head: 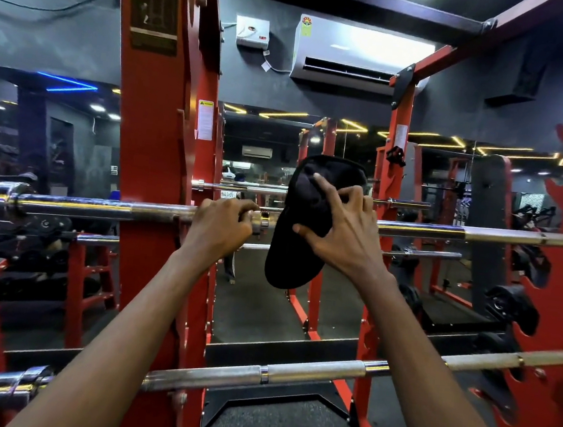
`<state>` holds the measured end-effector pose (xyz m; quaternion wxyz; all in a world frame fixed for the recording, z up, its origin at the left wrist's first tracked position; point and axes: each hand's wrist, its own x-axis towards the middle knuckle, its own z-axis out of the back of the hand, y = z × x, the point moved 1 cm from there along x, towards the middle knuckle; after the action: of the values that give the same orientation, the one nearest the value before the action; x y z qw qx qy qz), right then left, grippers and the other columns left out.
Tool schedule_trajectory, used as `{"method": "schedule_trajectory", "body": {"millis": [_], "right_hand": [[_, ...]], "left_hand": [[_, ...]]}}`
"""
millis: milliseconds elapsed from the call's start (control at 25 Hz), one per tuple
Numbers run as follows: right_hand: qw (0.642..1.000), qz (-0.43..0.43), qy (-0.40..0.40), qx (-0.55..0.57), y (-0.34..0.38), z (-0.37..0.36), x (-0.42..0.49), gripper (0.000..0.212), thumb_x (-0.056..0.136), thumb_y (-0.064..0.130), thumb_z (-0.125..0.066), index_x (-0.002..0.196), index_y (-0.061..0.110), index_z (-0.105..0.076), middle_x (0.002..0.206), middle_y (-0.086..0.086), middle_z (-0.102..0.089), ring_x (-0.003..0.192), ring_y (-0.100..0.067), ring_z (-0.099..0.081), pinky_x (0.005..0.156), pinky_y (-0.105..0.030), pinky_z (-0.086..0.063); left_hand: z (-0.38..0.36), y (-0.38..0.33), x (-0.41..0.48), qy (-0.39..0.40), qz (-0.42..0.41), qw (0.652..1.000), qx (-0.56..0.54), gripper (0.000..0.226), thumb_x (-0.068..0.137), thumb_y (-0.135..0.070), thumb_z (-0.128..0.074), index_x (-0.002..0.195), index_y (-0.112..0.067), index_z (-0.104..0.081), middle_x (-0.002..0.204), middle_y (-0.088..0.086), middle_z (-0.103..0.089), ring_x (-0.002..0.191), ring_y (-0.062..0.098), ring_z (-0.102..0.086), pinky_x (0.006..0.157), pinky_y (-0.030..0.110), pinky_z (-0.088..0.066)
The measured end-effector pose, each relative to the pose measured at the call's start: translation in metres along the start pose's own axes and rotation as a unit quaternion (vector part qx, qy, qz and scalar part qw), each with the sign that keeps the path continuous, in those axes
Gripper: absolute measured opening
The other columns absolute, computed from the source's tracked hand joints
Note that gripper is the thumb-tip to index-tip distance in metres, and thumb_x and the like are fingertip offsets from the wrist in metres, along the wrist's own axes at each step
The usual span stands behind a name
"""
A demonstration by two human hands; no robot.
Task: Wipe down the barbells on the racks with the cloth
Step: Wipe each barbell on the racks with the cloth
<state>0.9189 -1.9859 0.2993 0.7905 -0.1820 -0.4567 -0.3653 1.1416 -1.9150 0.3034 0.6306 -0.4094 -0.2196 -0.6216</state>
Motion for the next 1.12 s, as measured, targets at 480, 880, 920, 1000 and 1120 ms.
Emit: {"method": "schedule_trajectory", "body": {"millis": [480, 880, 920, 1000, 1120], "right_hand": [[0.971, -0.154, -0.134, 0.121, -0.042, -0.001, -0.004, 0.046, 0.086, 0.029, -0.066, 0.126, 0.011, -0.052, 0.115, -0.011, -0.062, 0.108, -0.031, -0.055, 0.084, -0.035, -0.048], [0.995, 0.020, -0.085, 0.049, -0.031, -0.031, -0.012, 0.054, 0.081, 0.024, -0.072, 0.133, 0.019, -0.060, 0.143, -0.003, -0.052, 0.134, -0.036, -0.042, 0.110, -0.054, -0.040], [0.993, 0.026, -0.084, 0.073, -0.040, -0.028, -0.011, 0.053, 0.080, 0.016, -0.075, 0.131, 0.016, -0.061, 0.140, -0.003, -0.054, 0.130, -0.034, -0.046, 0.108, -0.052, -0.043], [0.989, -0.005, -0.093, 0.117, -0.051, -0.022, -0.006, 0.049, 0.081, 0.010, -0.077, 0.128, 0.013, -0.062, 0.133, -0.004, -0.056, 0.121, -0.029, -0.052, 0.102, -0.045, -0.050], [0.972, -0.096, -0.167, 0.136, -0.053, -0.017, 0.001, 0.045, 0.086, 0.018, -0.077, 0.126, 0.010, -0.059, 0.125, -0.008, -0.054, 0.107, -0.025, -0.058, 0.088, -0.039, -0.056]], "left_hand": [[-0.004, 0.002, 0.003, -0.012, -0.037, 0.999, 0.028, 0.032, 0.095, -0.022, -0.052, 0.123, -0.025, -0.069, 0.117, 0.004, -0.072, 0.104, 0.025, -0.066, 0.101, 0.043, -0.042], [-0.018, -0.001, 0.012, 0.001, -0.013, 0.998, 0.069, 0.031, 0.098, -0.031, -0.045, 0.120, -0.029, -0.067, 0.113, 0.004, -0.072, 0.109, 0.027, -0.060, 0.098, 0.043, -0.031], [-0.019, -0.001, 0.011, -0.003, -0.014, 0.997, 0.070, 0.031, 0.099, -0.031, -0.045, 0.121, -0.029, -0.067, 0.115, 0.004, -0.071, 0.110, 0.028, -0.059, 0.099, 0.043, -0.031], [-0.021, 0.000, 0.011, -0.011, -0.019, 0.997, 0.074, 0.032, 0.099, -0.031, -0.046, 0.123, -0.030, -0.066, 0.115, 0.003, -0.071, 0.109, 0.027, -0.059, 0.098, 0.043, -0.030], [-0.022, 0.002, 0.009, -0.019, -0.030, 0.996, 0.088, 0.031, 0.099, -0.031, -0.046, 0.122, -0.031, -0.065, 0.109, 0.001, -0.071, 0.103, 0.026, -0.059, 0.096, 0.044, -0.031]]}}
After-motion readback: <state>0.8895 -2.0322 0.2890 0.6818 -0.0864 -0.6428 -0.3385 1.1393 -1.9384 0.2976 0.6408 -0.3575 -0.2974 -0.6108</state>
